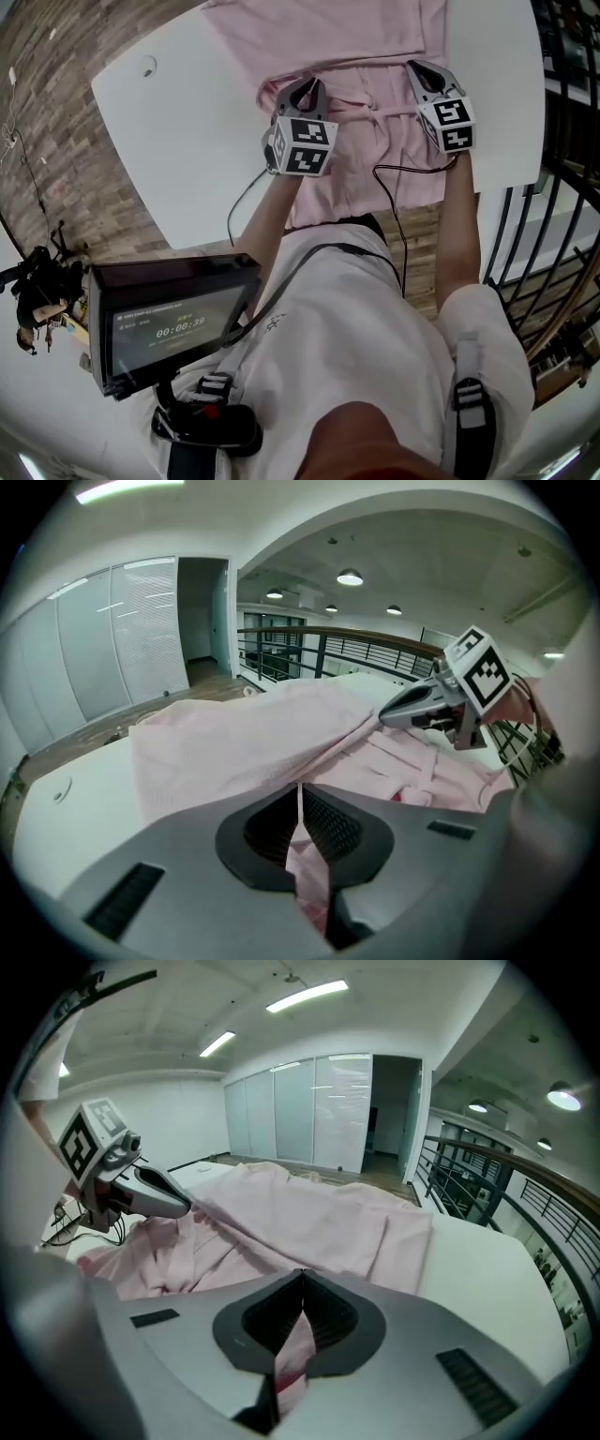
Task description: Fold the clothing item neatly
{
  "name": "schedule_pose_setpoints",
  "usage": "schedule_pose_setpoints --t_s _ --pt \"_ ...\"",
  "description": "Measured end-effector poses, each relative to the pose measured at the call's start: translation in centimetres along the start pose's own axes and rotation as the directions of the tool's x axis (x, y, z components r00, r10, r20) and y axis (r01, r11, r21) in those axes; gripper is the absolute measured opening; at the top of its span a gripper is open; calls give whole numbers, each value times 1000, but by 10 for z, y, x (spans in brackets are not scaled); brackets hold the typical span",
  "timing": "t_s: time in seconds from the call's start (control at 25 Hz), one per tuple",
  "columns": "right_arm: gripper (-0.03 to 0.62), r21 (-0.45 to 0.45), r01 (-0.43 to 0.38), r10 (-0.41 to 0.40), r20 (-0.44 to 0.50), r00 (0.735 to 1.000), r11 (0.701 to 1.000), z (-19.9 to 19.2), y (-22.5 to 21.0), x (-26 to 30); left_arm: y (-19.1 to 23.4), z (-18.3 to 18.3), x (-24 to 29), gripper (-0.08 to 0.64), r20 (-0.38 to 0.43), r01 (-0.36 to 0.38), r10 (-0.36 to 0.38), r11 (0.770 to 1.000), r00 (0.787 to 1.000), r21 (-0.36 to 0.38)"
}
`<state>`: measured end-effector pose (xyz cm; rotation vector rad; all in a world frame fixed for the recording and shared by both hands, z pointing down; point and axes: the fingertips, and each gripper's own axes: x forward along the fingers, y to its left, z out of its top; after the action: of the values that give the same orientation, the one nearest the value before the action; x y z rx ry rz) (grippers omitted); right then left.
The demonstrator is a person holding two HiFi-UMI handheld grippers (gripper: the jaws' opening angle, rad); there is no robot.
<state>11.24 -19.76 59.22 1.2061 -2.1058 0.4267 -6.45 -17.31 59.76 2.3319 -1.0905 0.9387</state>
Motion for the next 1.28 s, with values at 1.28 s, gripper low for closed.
schedule_pose_setpoints --t_s 1.28 --pt "5 35 -57 55 66 996 998 -27 41 -37 -42 -21 -34 3 -12 65 -65 998 998 23"
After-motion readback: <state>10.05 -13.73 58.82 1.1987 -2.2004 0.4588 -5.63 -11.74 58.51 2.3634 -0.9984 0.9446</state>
